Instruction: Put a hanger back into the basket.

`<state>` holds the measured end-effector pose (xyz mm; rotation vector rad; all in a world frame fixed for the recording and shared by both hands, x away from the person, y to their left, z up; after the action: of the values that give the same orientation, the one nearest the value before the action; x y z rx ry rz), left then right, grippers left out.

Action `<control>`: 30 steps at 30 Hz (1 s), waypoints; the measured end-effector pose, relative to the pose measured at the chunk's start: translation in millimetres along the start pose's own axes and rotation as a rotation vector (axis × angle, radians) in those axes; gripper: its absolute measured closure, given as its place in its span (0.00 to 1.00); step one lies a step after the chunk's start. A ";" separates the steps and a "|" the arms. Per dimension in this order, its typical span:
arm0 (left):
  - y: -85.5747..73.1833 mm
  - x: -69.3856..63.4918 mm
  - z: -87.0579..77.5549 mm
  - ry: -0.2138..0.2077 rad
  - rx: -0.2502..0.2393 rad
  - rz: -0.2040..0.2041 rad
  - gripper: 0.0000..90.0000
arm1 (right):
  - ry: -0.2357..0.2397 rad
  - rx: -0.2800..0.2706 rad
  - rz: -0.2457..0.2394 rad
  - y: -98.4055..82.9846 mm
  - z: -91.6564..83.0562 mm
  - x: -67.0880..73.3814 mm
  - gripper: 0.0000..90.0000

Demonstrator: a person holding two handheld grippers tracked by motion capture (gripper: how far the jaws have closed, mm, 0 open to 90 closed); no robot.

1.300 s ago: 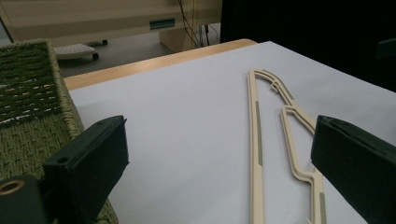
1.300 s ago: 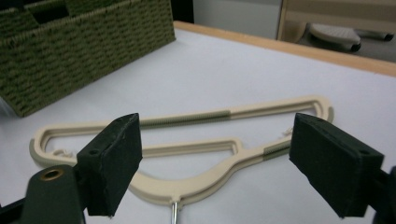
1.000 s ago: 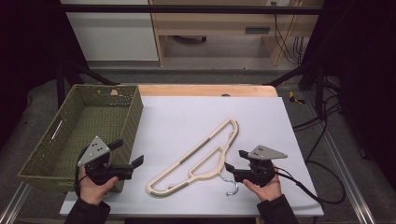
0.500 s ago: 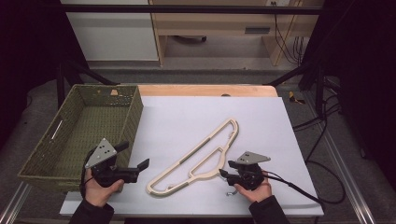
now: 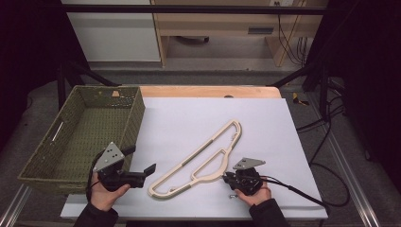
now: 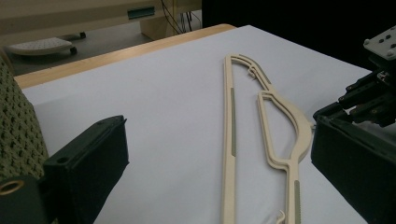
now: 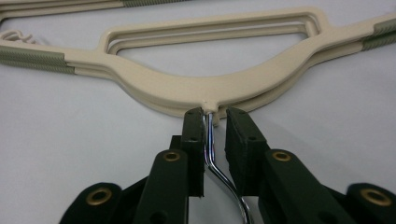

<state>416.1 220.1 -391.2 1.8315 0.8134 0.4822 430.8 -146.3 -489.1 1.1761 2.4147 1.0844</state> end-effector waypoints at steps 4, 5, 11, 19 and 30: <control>-1.2 -2.3 3.5 -0.006 0.010 0.005 0.04 | 0.011 0.009 0.012 -0.8 2.9 1.4 0.93; -1.7 -2.9 4.3 -0.006 0.014 0.006 0.04 | 0.011 0.008 0.007 -0.9 2.9 1.2 0.94; -3.3 -5.6 8.1 -0.014 0.024 0.011 0.04 | 0.024 -0.002 0.021 0.5 1.0 0.7 0.98; -5.3 -12.6 15.0 -0.030 0.042 0.021 0.05 | 0.028 -0.011 0.032 3.7 -4.2 -0.2 0.99; -8.2 -43.2 43.1 -0.096 0.123 0.068 0.05 | 0.041 -0.016 0.022 13.4 -11.7 -3.2 0.99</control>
<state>411.9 163.0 -413.7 1.9847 0.7312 0.3914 434.7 -149.4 -471.6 1.1894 2.4247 1.1435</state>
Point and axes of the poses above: each handheld gripper's, and its own axes: z roughly forward along the jaws, y roughly out of its top, x roughly to its left, the point moved 2 cm from there along z, roughly forward along the jaws, and after that the axes turned 1 degree about -y, right-handed, at the moved point
